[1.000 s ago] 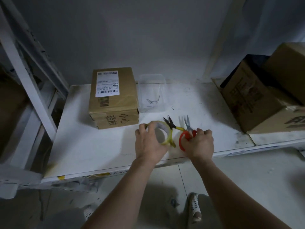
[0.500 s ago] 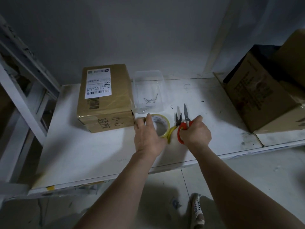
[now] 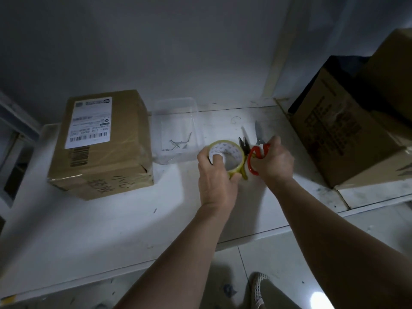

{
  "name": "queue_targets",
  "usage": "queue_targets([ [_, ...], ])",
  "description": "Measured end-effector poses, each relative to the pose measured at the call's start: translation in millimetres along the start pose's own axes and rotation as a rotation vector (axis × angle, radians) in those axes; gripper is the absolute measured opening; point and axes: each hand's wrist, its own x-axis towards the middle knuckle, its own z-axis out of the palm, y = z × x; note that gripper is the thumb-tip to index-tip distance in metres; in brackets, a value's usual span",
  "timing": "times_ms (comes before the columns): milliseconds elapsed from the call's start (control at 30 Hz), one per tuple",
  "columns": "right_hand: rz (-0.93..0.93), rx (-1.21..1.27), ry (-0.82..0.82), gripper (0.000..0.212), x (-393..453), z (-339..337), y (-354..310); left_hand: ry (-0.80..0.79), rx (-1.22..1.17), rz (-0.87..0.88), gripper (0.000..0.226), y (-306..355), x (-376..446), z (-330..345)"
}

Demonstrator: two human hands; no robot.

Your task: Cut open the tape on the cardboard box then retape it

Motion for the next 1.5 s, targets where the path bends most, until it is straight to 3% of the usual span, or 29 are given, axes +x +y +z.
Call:
queue_targets([
  [233, 0.008, 0.092, 0.039, 0.046, 28, -1, 5, -0.01, 0.277, 0.107, 0.046, 12, 18, 11],
  [400, -0.08, 0.072, 0.003, 0.049, 35, 4, 6, 0.024, 0.221, 0.045, 0.026, 19, 40, 15],
  [533, -0.114, 0.092, 0.035, 0.052, 30, 6, -2, -0.072, 0.25, -0.01, 0.029, 19, 57, 9],
  [700, -0.064, -0.123, 0.2, 0.052, 9, 5, -8, -0.074, 0.132, 0.021, 0.045, 25, 52, 0],
  [867, 0.034, -0.031, 0.154, 0.05, -53, 15, -19, 0.01, -0.01, -0.011, 0.044, 19, 9, -25],
  [1033, 0.0, -0.075, 0.043, 0.047, -100, 25, -30, 0.042, -0.022, -0.113, 0.037, -8, -35, -52],
  [1500, 0.02, -0.313, 0.034, 0.042, -60, 19, -28, 0.029, 0.007, -0.047, 0.033, -46, -58, -91],
])
